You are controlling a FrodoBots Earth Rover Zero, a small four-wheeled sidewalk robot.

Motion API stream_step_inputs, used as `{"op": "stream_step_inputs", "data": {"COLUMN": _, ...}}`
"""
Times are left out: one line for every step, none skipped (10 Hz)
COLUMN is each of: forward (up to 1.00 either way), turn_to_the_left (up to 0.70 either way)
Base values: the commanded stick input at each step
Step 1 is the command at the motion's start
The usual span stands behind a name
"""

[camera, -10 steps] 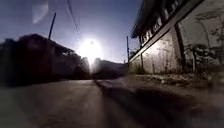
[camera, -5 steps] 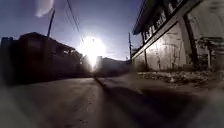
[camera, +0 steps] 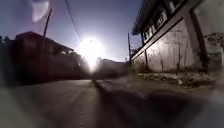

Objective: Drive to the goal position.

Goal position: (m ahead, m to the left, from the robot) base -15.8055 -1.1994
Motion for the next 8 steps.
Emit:
{"op": "stream_step_inputs", "data": {"forward": 1.0, "turn_to_the_left": 0.0}}
{"op": "stream_step_inputs", "data": {"forward": 1.0, "turn_to_the_left": 0.0}}
{"op": "stream_step_inputs", "data": {"forward": 1.0, "turn_to_the_left": 0.0}}
{"op": "stream_step_inputs", "data": {"forward": 1.0, "turn_to_the_left": 0.0}}
{"op": "stream_step_inputs", "data": {"forward": 1.0, "turn_to_the_left": 0.03}}
{"op": "stream_step_inputs", "data": {"forward": 1.0, "turn_to_the_left": 0.07}}
{"op": "stream_step_inputs", "data": {"forward": 1.0, "turn_to_the_left": 0.08}}
{"op": "stream_step_inputs", "data": {"forward": 1.0, "turn_to_the_left": 0.08}}
